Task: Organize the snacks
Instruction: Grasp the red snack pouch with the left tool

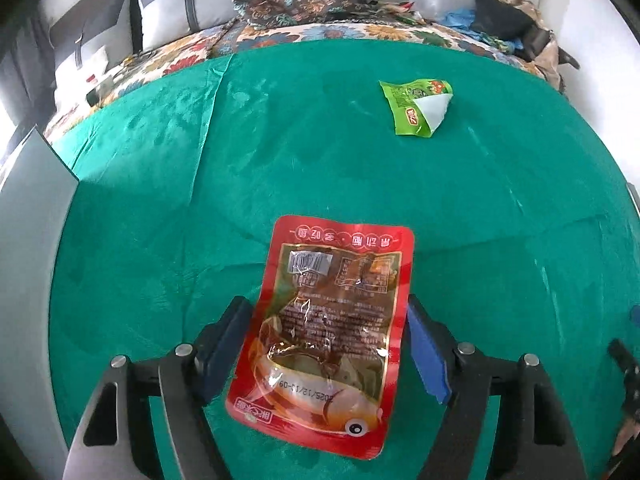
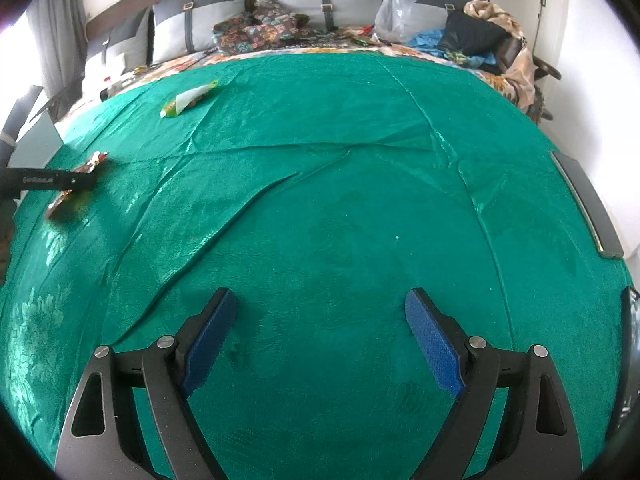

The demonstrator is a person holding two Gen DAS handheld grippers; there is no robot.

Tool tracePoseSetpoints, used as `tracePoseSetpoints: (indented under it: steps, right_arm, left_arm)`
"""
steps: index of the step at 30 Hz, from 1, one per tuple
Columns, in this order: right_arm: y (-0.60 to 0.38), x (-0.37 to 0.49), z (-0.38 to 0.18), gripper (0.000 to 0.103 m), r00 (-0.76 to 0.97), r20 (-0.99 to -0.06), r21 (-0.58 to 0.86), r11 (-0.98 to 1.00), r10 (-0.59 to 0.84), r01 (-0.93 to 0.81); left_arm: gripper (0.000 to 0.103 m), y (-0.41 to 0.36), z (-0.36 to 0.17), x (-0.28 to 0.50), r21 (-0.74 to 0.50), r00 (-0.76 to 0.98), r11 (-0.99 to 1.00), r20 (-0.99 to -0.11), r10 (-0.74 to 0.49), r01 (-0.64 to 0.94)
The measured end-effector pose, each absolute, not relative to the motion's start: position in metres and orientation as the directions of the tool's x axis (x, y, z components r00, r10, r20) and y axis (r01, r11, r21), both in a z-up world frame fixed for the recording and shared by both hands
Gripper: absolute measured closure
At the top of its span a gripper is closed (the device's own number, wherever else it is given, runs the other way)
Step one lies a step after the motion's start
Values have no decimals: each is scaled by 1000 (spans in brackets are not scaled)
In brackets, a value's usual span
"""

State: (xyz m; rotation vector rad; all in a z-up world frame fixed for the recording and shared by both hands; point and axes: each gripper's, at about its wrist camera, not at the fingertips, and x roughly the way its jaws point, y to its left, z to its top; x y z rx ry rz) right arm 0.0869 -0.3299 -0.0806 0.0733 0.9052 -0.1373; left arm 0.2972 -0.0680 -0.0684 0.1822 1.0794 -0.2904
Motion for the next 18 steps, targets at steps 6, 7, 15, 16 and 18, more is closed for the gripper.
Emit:
tracePoseSetpoints:
  steps: [6,7,15,16,18]
  right_arm:
    - [-330,87,-81,13,610,-788,6,989,-88,150]
    - [-330,87,-81,13,610,-788,6,989,-87,150]
    - [-327,93,-81,12,603,-794,4,991,-80,137]
    - [-328,100,-79,12,583,-809,9,991,-71,133]
    - [-327,123,-73,12,558,-830,80,988,-8,133]
  left_arm:
    - [18,-52,-68,288,27,458,960,-882,-109,280]
    - [13,-42,-69,288,32,465,973,-882,-81,230]
    - [0,12,-78,279,-6,568,1000,-823,-18,23]
    - [0,11,-78,277,-5,571,1000,-821,-15,20]
    - [0,12,-79,276,-8,574,1000,-819,-18,19]
